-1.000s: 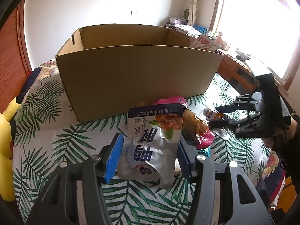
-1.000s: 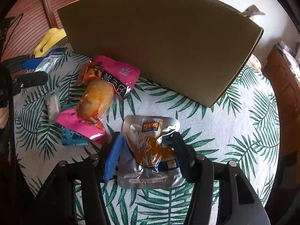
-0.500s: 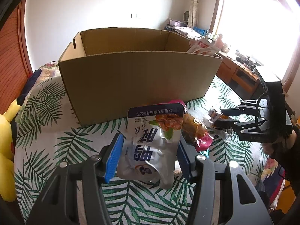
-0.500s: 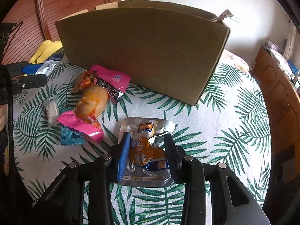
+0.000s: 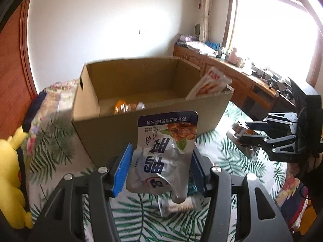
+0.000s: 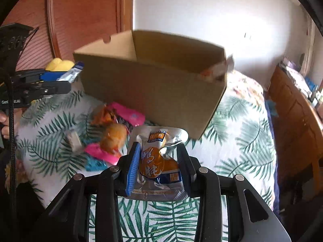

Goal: Organize snacks
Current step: 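Lift both held bags and carry them over the cardboard box, then open both grippers to drop the bags into the box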

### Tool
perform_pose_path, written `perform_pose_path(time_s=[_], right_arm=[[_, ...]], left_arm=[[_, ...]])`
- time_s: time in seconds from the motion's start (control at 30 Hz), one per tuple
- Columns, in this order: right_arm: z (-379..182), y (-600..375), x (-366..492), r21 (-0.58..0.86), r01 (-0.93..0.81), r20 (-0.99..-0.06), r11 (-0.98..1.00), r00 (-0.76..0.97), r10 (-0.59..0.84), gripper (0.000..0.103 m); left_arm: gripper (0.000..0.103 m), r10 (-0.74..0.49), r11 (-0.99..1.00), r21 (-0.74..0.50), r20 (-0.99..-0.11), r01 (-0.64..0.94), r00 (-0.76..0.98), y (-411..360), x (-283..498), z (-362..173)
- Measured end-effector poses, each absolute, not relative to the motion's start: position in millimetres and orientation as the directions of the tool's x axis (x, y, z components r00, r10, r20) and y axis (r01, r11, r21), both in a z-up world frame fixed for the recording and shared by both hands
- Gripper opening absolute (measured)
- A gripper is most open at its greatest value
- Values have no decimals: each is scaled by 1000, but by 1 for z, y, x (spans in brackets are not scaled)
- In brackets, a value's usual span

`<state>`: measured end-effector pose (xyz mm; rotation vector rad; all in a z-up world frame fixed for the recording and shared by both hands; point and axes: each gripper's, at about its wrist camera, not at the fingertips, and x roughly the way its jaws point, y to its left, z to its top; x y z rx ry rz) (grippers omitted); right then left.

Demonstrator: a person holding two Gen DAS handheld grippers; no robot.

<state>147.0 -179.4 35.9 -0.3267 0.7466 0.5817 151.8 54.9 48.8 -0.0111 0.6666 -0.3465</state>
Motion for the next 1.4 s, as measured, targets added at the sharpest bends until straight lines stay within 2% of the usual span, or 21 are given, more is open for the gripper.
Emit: perform_pose_path(time_s=[0.5, 0.93, 1.4], right_arm=[[103, -149, 173, -160, -622, -601, 767, 678, 424, 37], [103, -116, 216, -198, -643, -599, 740, 677, 428, 37], [81, -108, 248, -170, -633, -607, 755, 671, 426, 38]], left_arm=[[55, -303, 947, -70, -518, 313, 800, 63, 191, 99], [55, -270, 959, -78, -534, 271, 801, 73, 231, 83], [55, -253, 966, -96, -562, 241, 787, 69, 258, 64]])
